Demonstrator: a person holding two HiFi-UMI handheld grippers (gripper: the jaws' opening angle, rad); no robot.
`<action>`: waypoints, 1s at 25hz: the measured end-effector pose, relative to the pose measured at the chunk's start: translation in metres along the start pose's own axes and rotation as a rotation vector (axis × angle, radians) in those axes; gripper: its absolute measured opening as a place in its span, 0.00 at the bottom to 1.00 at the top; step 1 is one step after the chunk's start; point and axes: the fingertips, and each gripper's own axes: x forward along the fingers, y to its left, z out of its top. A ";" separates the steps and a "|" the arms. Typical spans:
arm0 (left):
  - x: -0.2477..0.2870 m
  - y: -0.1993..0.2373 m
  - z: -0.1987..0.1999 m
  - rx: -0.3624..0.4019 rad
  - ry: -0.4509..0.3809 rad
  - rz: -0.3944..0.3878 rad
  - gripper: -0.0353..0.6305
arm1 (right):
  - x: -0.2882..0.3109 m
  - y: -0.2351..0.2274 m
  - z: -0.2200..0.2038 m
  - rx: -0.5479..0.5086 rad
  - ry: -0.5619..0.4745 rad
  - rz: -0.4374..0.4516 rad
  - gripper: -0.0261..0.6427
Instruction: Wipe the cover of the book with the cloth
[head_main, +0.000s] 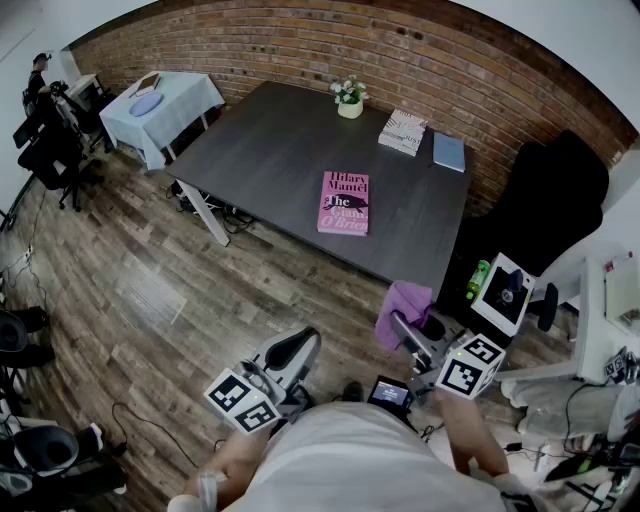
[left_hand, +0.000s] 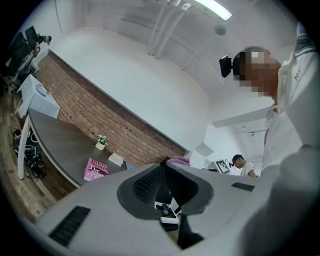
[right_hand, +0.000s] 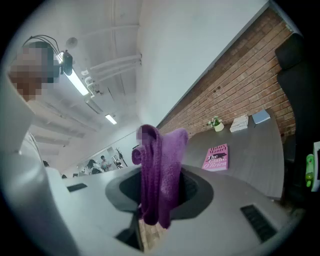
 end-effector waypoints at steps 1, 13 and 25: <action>0.001 0.000 0.000 -0.004 0.000 -0.004 0.11 | 0.001 -0.001 0.000 0.000 0.000 0.000 0.22; 0.020 -0.004 -0.009 -0.024 0.029 -0.020 0.11 | -0.008 -0.017 0.007 0.007 0.003 -0.027 0.21; 0.048 -0.011 -0.031 -0.035 0.064 0.008 0.11 | -0.024 -0.056 0.020 0.075 -0.020 -0.046 0.20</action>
